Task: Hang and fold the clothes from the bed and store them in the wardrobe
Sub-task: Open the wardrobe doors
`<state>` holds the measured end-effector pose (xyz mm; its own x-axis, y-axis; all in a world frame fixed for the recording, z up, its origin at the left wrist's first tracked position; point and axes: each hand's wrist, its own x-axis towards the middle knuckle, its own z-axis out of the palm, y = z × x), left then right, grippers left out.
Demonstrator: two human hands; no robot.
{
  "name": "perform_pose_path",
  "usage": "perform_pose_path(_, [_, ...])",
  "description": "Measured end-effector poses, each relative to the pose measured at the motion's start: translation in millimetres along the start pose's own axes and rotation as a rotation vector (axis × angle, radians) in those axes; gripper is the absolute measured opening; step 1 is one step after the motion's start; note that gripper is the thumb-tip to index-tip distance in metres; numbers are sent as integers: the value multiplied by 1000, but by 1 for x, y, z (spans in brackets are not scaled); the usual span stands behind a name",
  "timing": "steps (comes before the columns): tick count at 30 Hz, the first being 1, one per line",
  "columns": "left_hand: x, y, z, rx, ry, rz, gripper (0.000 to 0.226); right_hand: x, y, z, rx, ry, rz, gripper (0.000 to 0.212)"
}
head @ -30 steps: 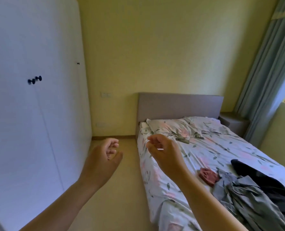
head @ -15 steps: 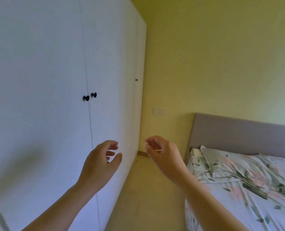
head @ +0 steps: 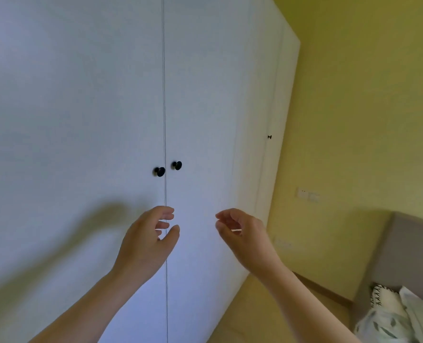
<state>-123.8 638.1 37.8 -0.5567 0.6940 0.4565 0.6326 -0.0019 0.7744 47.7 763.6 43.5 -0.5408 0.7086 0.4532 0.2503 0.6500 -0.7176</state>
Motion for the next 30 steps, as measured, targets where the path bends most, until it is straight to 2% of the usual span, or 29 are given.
perform_pose_path(6, [31, 11, 28, 76, 192, -100, 20, 71, 34, -8, 98, -180, -116, 21])
perform_pose_path(13, [59, 11, 30, 168, 380, -124, 27, 132, 46, 9, 212, -301, -215, 20])
perform_pose_path(27, [112, -13, 23, 292, 485, -77, 32, 209, 33, 65, 211, -259, -328, 36])
perform_pose_path(30, [121, -11, 26, 326, 503, -56, 28, 221, 30, 73, 211, -287, -348, 32])
